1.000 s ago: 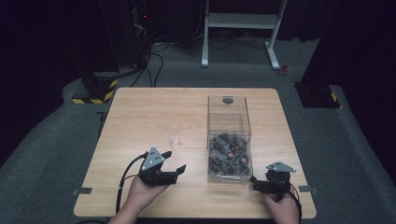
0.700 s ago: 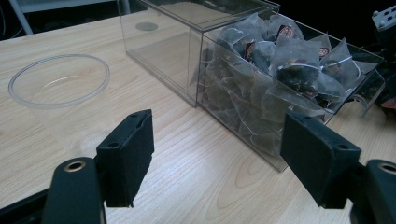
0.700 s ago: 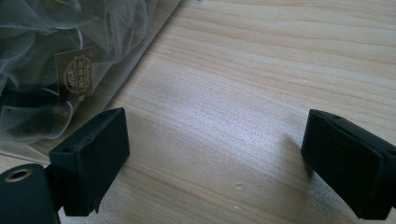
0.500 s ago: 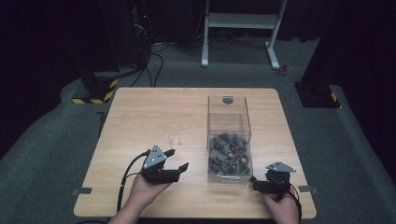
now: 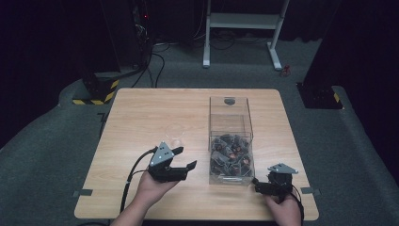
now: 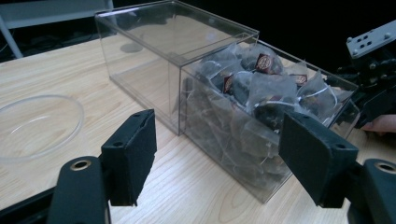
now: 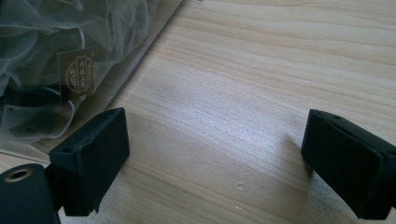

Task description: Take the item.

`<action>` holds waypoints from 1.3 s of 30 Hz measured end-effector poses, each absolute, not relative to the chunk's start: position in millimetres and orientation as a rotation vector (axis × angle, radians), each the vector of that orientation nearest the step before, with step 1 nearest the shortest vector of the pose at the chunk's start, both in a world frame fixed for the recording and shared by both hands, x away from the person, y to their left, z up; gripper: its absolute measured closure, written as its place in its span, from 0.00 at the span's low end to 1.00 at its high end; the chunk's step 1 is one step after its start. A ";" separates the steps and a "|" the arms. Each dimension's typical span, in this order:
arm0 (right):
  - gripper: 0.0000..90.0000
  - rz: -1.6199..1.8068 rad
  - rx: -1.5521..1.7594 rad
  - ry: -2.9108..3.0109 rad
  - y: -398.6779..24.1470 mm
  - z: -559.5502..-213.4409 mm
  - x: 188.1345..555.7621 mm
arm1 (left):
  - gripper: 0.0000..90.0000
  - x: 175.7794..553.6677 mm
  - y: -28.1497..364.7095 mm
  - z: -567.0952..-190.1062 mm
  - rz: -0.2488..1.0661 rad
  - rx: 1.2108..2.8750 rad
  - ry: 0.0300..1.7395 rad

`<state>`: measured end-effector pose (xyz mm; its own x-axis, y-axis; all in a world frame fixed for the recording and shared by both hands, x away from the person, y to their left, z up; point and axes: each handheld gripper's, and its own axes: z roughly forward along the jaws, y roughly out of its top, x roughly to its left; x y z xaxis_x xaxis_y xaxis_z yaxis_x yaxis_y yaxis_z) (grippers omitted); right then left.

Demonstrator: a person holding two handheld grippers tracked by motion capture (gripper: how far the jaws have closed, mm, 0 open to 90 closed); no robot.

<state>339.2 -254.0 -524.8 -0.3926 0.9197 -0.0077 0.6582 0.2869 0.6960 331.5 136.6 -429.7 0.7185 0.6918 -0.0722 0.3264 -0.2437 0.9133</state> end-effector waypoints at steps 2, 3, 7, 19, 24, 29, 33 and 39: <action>0.09 0.866 1.417 2.153 -254.0 -524.8 339.3 | 0.32 331.9 134.5 -429.5 0.420 1.842 0.794; 0.09 0.866 1.416 2.153 -254.0 -524.8 339.3 | 0.32 332.5 133.3 -429.4 0.420 1.845 0.789; 0.09 0.866 1.416 2.153 -254.0 -524.8 339.3 | 0.33 334.7 125.8 -428.8 0.404 1.843 0.774; 0.09 0.865 1.416 2.153 -254.0 -524.8 339.3 | 0.35 339.8 112.4 -427.9 0.382 1.838 0.757; 0.09 0.865 1.416 2.153 -254.0 -524.8 339.3 | 0.36 343.0 105.3 -427.4 0.371 1.843 0.745; 0.09 0.865 1.419 2.152 -253.9 -524.8 339.2 | 0.37 345.6 99.8 -428.1 0.365 1.846 0.742; 0.09 0.865 1.416 2.153 -254.0 -524.8 339.3 | 0.39 349.2 96.1 -428.8 0.361 1.853 0.731; 0.09 0.866 1.416 2.153 -254.0 -524.8 339.3 | 0.42 354.0 92.8 -430.1 0.347 1.845 0.738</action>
<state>339.3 -254.0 -524.8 -0.3932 0.9194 -0.0082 0.6579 0.2876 0.6960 354.0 92.8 -430.1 0.7658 0.6345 -0.1044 0.3239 -0.2403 0.9151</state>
